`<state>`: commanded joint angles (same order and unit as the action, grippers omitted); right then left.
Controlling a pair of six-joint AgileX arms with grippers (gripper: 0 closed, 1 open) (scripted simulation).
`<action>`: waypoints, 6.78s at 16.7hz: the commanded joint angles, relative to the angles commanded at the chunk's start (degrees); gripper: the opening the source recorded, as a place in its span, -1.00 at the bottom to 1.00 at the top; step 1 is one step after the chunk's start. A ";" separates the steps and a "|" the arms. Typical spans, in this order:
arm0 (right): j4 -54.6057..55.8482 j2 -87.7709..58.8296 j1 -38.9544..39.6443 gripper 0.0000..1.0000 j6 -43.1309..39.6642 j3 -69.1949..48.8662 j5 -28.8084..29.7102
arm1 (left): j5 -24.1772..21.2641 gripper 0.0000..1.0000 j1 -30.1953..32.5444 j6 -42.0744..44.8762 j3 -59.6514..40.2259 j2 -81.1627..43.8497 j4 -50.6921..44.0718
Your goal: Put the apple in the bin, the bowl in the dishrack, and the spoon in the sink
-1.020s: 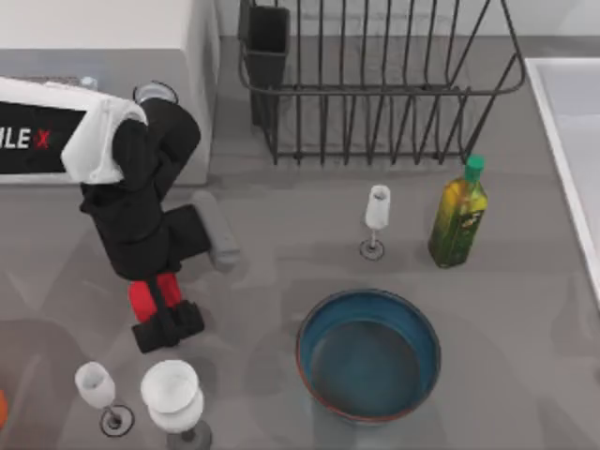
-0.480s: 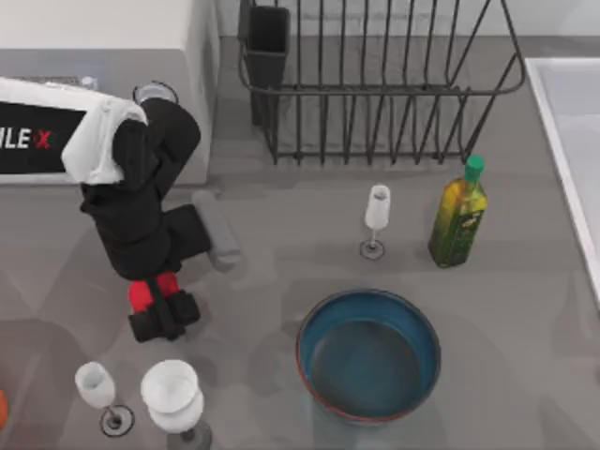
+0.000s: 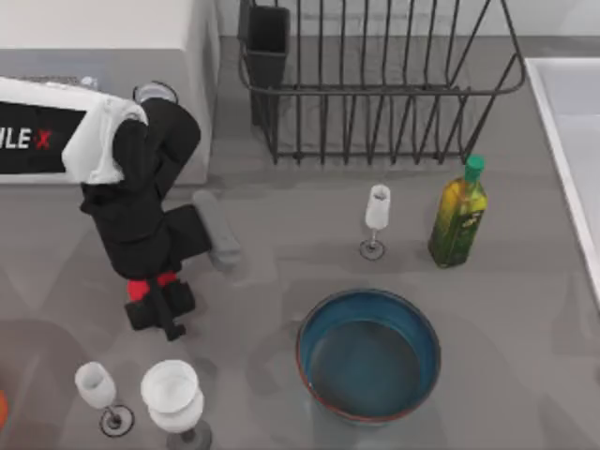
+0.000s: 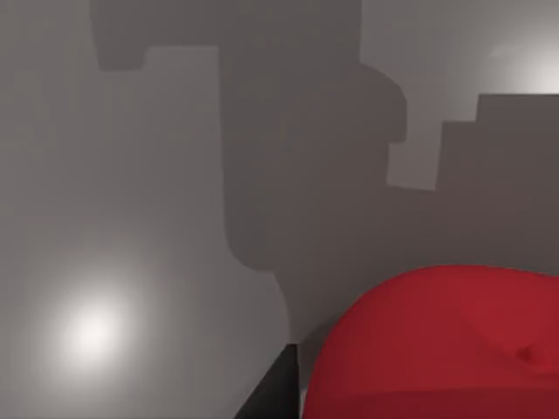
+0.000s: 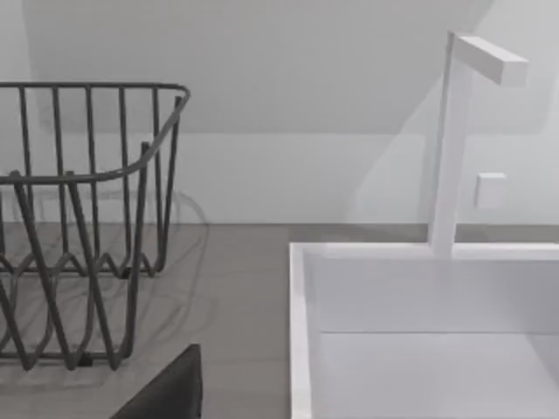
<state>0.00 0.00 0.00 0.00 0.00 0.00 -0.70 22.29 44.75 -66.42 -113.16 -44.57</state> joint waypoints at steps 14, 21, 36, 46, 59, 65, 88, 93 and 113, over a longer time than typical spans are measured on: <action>0.00 0.00 0.00 1.00 0.00 0.00 0.00 | 0.59 -1.00 0.27 0.49 -8.09 4.43 -12.23; 0.00 0.00 0.00 1.00 0.00 0.00 0.00 | 0.61 -1.00 -0.02 -0.09 -14.49 8.69 -21.81; 0.00 0.00 0.00 1.00 0.00 0.00 0.00 | 13.42 -1.00 -32.80 -27.43 3.29 38.42 -28.18; 0.00 0.00 0.00 1.00 0.00 0.00 0.00 | 13.50 -1.00 -36.06 -28.88 7.87 40.18 -23.98; 0.00 0.00 0.00 1.00 0.00 0.00 0.00 | 14.27 -0.55 -39.63 -25.66 18.51 38.17 -11.29; 0.00 0.00 0.00 1.00 0.00 0.00 0.00 | 14.27 0.36 -39.63 -25.66 18.51 38.17 -11.29; 0.00 0.00 0.00 1.00 0.00 0.00 0.00 | 9.08 1.00 -34.50 -30.69 31.57 61.07 4.38; 0.00 0.00 0.00 1.00 0.00 0.00 0.00 | 5.66 1.00 -29.44 -36.42 46.72 83.38 20.60; -7.00 -8.43 4.32 1.00 4.99 -8.31 -0.02 | 0.70 1.00 -22.29 -44.75 66.42 113.16 44.57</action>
<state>-7.00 -8.43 4.32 4.99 -8.31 -0.02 0.00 0.00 0.00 0.00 0.00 0.00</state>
